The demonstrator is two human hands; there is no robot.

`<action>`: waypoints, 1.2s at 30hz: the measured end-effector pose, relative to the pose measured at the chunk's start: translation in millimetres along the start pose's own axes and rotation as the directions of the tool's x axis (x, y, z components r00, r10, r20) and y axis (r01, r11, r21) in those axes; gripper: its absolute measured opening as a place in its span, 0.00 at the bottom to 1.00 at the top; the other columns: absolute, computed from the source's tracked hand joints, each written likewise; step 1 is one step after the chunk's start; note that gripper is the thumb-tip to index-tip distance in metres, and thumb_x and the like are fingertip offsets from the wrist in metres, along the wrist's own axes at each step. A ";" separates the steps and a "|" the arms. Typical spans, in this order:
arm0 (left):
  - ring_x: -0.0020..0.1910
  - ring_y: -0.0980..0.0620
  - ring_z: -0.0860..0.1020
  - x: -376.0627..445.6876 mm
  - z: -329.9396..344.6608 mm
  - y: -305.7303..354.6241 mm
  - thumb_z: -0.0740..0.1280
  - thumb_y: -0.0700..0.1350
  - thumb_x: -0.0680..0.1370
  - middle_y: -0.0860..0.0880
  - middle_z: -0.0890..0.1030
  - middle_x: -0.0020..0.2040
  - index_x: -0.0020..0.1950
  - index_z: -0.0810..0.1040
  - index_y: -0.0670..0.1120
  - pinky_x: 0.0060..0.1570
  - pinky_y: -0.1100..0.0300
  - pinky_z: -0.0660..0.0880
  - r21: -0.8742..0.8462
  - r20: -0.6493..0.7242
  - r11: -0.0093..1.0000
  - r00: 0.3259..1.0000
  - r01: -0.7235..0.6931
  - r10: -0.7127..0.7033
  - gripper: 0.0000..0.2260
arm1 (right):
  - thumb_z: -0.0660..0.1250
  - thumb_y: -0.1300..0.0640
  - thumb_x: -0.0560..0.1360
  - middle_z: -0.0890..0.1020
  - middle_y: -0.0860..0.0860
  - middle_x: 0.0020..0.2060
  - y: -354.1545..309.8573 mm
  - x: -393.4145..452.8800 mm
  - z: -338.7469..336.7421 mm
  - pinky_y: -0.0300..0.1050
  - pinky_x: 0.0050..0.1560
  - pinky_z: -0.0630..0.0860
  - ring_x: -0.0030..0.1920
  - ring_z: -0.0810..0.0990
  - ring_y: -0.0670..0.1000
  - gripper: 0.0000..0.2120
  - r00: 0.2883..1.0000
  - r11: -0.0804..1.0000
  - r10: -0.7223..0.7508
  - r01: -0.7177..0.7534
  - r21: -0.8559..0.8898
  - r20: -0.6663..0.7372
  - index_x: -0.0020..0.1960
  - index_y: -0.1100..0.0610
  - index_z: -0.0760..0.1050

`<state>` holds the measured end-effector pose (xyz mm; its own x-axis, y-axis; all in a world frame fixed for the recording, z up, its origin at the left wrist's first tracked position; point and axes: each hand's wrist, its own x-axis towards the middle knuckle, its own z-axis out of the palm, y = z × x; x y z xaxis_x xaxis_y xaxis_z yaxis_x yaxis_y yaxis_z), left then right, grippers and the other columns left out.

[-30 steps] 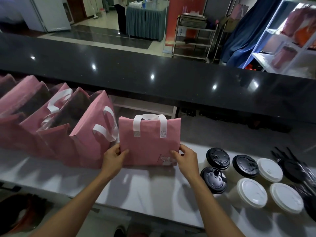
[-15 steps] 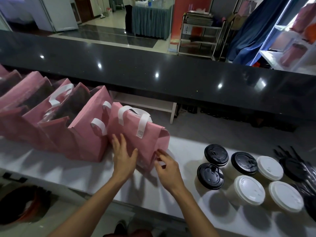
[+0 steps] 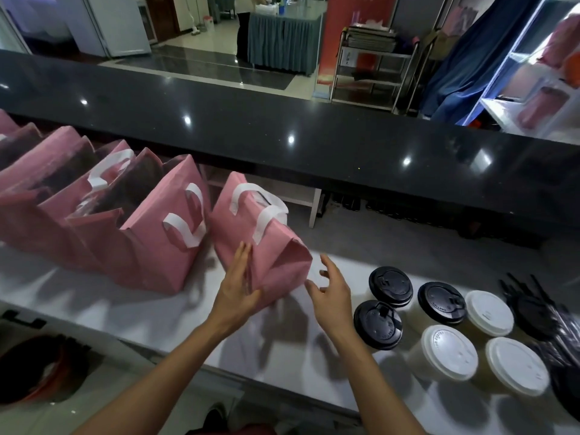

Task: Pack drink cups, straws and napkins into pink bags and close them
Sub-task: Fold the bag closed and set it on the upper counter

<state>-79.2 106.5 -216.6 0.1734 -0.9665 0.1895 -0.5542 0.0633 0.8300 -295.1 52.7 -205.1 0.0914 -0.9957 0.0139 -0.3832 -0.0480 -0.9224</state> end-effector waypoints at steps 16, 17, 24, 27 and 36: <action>0.52 0.60 0.82 7.8 -2.4 4.3 0.74 0.41 0.74 0.56 0.85 0.56 0.73 0.74 0.56 0.52 0.59 0.81 -0.118 -0.111 0.972 0.970 0.202 -0.215 0.28 | 0.69 0.59 0.78 0.75 0.48 0.70 -3.9 5.3 29.7 0.50 0.64 0.76 0.67 0.76 0.52 0.39 0.992 0.994 -0.054 0.064 -0.089 0.117 0.81 0.42 0.53; 0.51 0.61 0.83 6.8 -0.4 6.5 0.74 0.42 0.75 0.57 0.85 0.55 0.72 0.75 0.56 0.51 0.59 0.81 -0.130 -0.139 0.970 0.965 0.207 -0.224 0.27 | 0.68 0.60 0.78 0.77 0.49 0.68 -6.6 3.0 31.3 0.50 0.62 0.77 0.65 0.78 0.53 0.38 0.992 0.993 -0.064 0.074 -0.089 0.104 0.81 0.42 0.54; 0.50 0.57 0.83 -2.5 -11.9 40.1 0.68 0.34 0.77 0.59 0.85 0.49 0.67 0.80 0.55 0.51 0.61 0.82 -0.271 -0.285 0.949 0.929 0.159 -0.237 0.22 | 0.66 0.57 0.80 0.73 0.46 0.72 -37.7 -5.2 34.9 0.52 0.67 0.75 0.70 0.74 0.49 0.33 0.981 0.982 -0.186 0.187 -0.011 0.063 0.80 0.40 0.56; 0.50 0.59 0.83 -2.7 -27.5 59.8 0.67 0.32 0.77 0.60 0.85 0.48 0.65 0.79 0.58 0.49 0.67 0.80 -0.311 -0.353 0.945 0.911 0.100 -0.212 0.24 | 0.66 0.61 0.81 0.72 0.46 0.73 -64.1 -5.0 30.9 0.49 0.68 0.74 0.71 0.73 0.46 0.32 0.961 0.961 -0.276 0.276 0.023 0.032 0.80 0.46 0.59; 0.51 0.65 0.82 50.7 -78.1 140.8 0.65 0.38 0.82 0.62 0.83 0.51 0.63 0.80 0.51 0.52 0.70 0.78 -0.265 -0.644 0.933 0.765 -0.243 0.016 0.13 | 0.64 0.54 0.83 0.81 0.45 0.61 -160.6 18.5 6.4 0.43 0.58 0.81 0.58 0.81 0.41 0.23 0.906 0.884 -0.420 0.423 0.199 -0.055 0.77 0.49 0.67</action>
<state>-84.8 85.8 -49.2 0.6476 -0.5783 0.4961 -0.3438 0.3593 0.8676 -225.9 42.5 -59.2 0.1930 -0.8859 0.4218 -0.1177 -0.4476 -0.8864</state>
